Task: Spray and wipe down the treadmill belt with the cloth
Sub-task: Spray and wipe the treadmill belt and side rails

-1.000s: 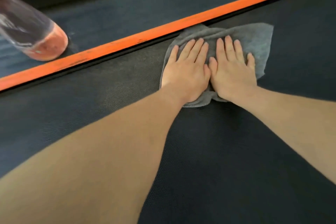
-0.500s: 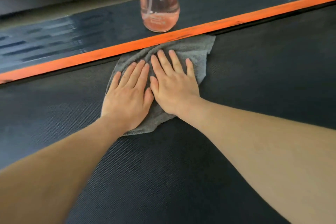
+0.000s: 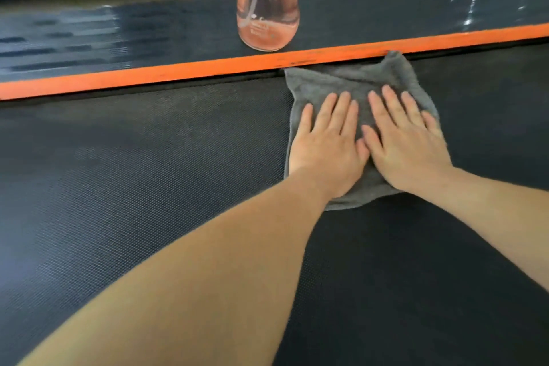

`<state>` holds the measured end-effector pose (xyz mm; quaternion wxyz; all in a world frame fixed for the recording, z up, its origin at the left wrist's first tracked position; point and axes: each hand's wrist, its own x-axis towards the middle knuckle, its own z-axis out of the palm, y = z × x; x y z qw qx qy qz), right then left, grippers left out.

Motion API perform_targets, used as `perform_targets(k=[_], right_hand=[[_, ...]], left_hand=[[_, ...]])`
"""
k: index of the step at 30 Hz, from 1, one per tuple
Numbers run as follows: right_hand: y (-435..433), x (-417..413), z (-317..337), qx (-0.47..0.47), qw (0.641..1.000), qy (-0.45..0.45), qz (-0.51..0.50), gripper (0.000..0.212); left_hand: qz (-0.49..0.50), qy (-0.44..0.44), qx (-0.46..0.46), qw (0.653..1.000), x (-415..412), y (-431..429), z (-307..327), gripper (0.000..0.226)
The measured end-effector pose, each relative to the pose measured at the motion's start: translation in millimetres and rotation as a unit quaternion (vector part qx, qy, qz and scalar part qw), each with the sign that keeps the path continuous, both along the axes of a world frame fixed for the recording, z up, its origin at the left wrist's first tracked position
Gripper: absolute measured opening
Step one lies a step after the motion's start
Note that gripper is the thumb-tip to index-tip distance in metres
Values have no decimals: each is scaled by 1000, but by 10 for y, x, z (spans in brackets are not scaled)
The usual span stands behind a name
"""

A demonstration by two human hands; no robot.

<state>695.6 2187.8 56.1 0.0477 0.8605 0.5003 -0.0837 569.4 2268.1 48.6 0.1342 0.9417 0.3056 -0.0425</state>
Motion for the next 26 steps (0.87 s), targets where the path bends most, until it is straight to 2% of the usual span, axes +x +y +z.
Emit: perform_targets(k=[4,6,11,14,18,21,26], right_hand=[[133,-387,-9,7,994,29,-110,60],[253,-611,-10,5,993,30,-117,60],[927,-1686,-13,4,996,53,-65,60],[1301,-2278,8,8,998,67,-12,61],[1669,-2962,30,11,990,81,116,58],[1794,-3195,35,10,979,89,185,56],[1750,-3109,28,11,971,90,223,57]], left_hand=[[-47,-16,15,999,-291,142,-32,62],[-44,-11,19,999,-519,257,-4,62],[10,4,33,999,-1676,814,5,66],[42,12,46,998,-2333,1147,45,76],[111,11,61,992,-3132,1394,30,79],[167,13,68,984,-3440,1405,15,76],[179,21,75,981,-3457,1425,-2,74]])
